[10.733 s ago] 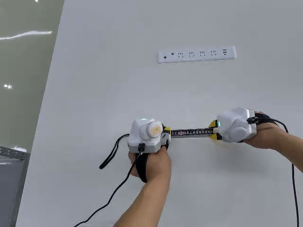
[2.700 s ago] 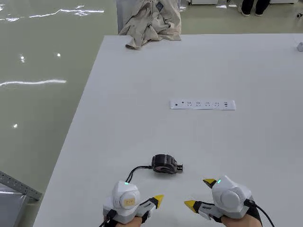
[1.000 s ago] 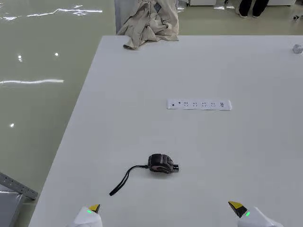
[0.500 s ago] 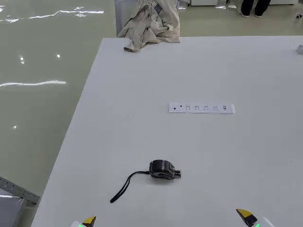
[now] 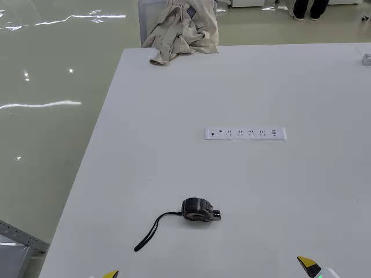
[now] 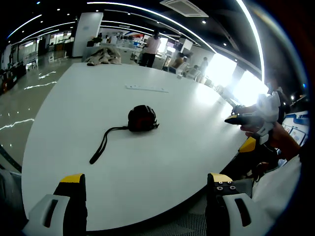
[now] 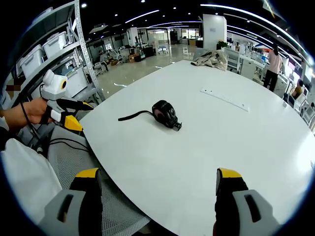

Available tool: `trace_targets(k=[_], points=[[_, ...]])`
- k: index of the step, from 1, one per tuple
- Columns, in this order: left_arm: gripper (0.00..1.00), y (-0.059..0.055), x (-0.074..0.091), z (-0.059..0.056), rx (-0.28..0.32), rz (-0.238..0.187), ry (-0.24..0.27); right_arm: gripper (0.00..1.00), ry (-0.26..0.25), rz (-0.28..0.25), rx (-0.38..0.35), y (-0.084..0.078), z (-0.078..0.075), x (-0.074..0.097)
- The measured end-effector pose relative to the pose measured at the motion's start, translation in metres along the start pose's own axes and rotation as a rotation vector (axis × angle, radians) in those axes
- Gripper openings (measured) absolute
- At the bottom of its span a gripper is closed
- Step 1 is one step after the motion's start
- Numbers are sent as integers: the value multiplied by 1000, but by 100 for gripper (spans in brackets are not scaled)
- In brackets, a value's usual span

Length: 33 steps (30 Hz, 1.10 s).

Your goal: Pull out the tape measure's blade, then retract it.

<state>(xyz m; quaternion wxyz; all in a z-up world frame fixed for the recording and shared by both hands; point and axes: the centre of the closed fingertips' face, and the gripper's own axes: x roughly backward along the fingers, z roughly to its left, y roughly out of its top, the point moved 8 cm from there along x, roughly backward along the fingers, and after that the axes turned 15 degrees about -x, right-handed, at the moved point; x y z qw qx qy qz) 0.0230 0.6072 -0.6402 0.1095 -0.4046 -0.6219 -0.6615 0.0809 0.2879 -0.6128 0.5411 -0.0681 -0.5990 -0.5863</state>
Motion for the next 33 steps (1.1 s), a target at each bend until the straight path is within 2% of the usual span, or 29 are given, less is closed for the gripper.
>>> trace_targets(k=[7, 11, 33], points=[[100, -1, 3, 3, -3, 3, 13, 99, -2, 12, -9, -3, 1, 1], [100, -1, 3, 3, -2, 4, 12, 99, -6, -1, -16, -2, 1, 1], [100, 1, 1, 2, -2, 10, 8, 98, -2, 23, -11, -8, 1, 0]])
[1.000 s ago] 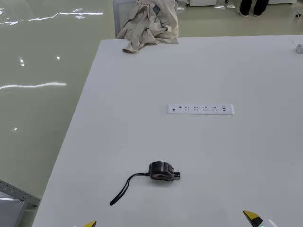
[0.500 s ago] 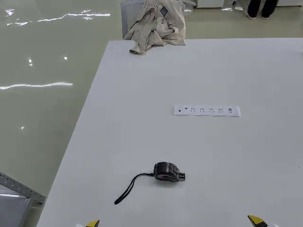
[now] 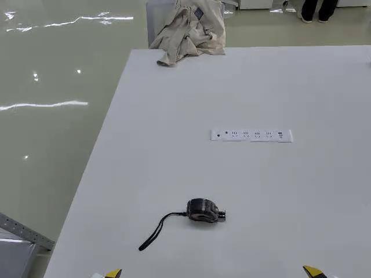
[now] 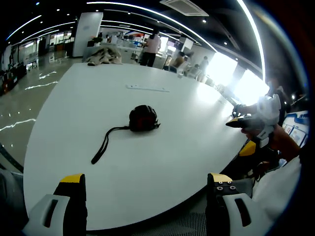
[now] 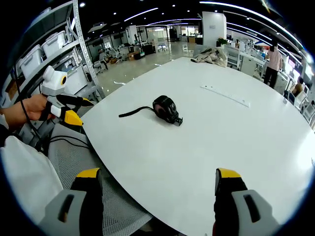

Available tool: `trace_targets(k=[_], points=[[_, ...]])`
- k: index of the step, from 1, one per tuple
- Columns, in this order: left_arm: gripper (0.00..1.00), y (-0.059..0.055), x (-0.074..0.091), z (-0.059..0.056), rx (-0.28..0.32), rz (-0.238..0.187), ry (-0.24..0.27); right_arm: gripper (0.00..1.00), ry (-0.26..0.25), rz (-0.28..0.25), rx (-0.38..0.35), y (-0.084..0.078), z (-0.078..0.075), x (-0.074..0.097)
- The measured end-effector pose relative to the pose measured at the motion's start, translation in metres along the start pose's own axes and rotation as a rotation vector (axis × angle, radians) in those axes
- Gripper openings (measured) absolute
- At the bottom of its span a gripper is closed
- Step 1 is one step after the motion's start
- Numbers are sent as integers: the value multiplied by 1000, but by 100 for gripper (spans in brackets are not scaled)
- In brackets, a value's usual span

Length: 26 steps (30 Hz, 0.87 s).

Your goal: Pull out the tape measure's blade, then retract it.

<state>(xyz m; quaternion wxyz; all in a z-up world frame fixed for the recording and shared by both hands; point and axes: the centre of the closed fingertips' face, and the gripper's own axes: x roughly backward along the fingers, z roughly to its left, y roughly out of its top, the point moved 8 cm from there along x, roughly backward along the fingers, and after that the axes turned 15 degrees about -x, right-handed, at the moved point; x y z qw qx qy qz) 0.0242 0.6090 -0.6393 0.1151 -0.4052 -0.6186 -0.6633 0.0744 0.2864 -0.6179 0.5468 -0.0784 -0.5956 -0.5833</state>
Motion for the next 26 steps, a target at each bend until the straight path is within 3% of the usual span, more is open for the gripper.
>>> trace_targets(k=[26], points=[[100, -3, -1, 0, 16, -5, 8, 97, -5, 2, -7, 1, -1, 1]])
